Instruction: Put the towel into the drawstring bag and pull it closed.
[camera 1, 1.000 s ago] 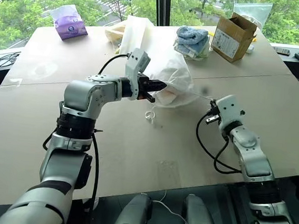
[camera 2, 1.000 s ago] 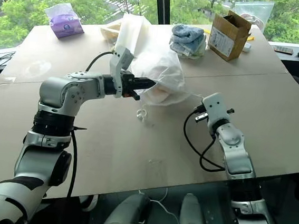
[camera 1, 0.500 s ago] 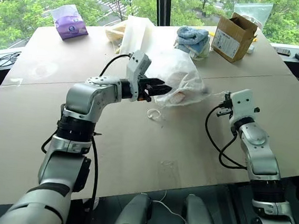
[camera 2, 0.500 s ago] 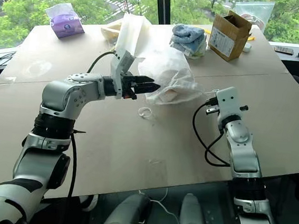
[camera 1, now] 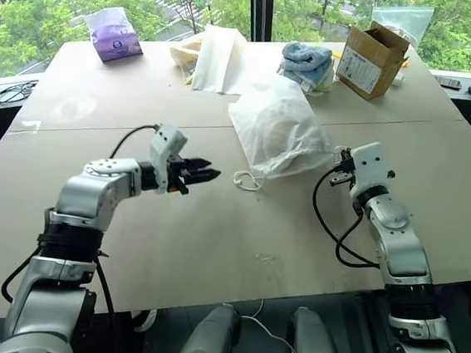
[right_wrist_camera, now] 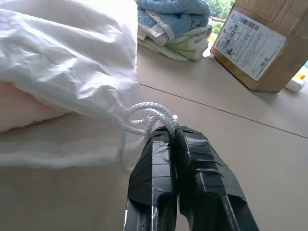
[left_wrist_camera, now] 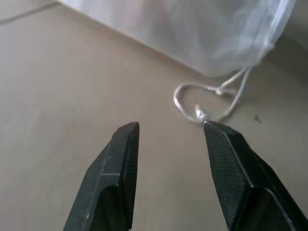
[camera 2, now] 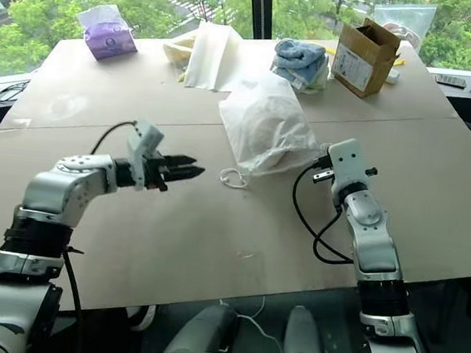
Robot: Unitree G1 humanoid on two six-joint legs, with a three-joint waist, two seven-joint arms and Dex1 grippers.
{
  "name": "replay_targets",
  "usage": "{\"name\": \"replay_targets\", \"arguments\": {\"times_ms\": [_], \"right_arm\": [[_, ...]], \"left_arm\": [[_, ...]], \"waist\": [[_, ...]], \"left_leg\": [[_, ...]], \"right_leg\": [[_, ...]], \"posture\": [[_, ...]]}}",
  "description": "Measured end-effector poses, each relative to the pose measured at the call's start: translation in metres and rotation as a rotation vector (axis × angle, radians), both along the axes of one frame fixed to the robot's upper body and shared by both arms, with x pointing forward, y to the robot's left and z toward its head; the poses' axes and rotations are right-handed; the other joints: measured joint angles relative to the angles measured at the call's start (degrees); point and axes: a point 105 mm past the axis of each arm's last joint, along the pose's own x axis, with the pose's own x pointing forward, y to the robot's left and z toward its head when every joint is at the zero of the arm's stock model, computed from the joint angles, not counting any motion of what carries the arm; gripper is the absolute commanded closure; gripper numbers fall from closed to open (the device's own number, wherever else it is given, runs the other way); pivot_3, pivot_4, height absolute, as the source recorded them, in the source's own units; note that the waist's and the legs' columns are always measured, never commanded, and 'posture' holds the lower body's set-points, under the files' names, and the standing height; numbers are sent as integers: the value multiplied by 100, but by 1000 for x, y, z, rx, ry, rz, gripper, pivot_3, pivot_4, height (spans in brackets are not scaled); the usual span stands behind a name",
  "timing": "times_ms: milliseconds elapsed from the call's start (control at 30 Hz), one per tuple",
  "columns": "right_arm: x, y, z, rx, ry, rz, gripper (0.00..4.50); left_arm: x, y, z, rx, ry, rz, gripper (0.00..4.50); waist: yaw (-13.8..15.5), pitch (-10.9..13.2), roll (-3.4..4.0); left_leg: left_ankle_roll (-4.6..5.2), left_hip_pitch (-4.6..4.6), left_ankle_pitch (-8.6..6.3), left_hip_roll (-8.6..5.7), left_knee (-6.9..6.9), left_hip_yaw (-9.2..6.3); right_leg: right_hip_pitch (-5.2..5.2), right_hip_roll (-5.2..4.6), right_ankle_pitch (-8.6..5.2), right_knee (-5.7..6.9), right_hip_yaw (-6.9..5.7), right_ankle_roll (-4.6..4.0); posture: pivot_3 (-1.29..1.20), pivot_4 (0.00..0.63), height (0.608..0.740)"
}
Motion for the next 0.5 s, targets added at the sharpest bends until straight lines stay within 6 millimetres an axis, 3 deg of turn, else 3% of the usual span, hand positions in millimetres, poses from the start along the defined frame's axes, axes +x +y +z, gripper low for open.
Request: {"name": "replay_targets", "arguments": {"times_ms": [333,500], "right_arm": [[1,2,3,1,-8,2,4500],[-1,2,1,1,-3,0,4500]], "left_arm": [[23,-28,-8,-47,-28,41,2344],[27,-36,-13,46,-85,16,2344]], "waist": [[-11,-1,0],[37,-12,10]], "left_leg": [[0,0,0,0,2,4],[1,9,0,-2,9,0]], "right_leg": [[2,-1,0,4,3,0],[12,-1,0,4,-2,0]], "posture": [[0,150,740],[0,150,740]]}}
